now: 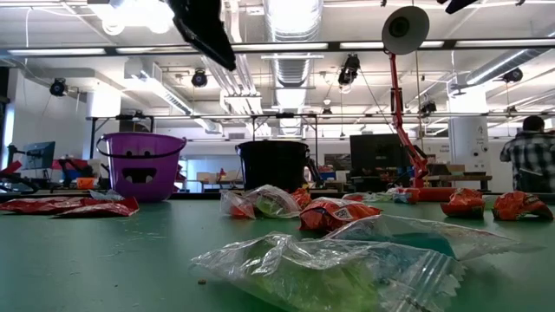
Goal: Sort candy
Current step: Put the green gummy into the black bucket
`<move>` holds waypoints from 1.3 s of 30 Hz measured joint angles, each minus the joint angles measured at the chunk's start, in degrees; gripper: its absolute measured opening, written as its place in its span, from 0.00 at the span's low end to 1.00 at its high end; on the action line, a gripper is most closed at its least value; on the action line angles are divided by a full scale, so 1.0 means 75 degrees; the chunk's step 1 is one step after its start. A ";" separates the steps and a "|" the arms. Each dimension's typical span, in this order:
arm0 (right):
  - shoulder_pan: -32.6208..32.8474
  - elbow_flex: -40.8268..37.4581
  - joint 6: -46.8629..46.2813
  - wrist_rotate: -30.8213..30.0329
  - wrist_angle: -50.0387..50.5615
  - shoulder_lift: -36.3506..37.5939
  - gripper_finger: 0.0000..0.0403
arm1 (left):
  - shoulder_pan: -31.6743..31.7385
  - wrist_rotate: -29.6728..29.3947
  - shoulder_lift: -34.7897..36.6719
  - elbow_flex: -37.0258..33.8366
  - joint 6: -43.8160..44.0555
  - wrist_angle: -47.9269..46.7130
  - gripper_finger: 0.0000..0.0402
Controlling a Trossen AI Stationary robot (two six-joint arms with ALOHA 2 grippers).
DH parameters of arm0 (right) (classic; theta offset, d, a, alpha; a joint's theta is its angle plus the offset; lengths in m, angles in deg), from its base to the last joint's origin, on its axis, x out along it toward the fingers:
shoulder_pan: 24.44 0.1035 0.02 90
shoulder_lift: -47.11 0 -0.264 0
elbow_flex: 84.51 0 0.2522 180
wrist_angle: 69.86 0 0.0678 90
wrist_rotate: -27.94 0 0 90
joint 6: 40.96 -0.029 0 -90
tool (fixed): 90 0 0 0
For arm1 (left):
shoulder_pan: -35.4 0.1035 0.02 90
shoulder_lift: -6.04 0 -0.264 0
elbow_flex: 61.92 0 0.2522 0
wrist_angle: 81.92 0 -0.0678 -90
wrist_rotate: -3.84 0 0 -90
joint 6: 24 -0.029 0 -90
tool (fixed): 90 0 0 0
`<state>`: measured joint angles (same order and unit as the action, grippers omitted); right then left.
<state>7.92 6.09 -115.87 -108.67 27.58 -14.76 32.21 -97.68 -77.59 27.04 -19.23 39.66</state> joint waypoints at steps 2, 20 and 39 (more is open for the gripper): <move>0.0003 0.0000 0.0001 0.0003 0.0003 0.0000 0.33 | -0.0051 0.0296 -0.0278 0.0000 -0.0438 0.0184 0.38; -0.0020 0.0000 -0.0009 0.0012 0.0000 0.0023 0.33 | -0.0185 0.1816 -0.2454 0.0512 -0.2423 0.0614 0.38; -0.0020 0.0000 -0.0207 0.0076 -0.0006 0.0026 0.33 | -0.0409 0.2787 -0.3965 0.1154 -0.3177 0.0469 0.38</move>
<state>7.77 6.09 -117.43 -108.10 27.54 -14.56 29.14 -76.78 -107.33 35.69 -43.05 43.18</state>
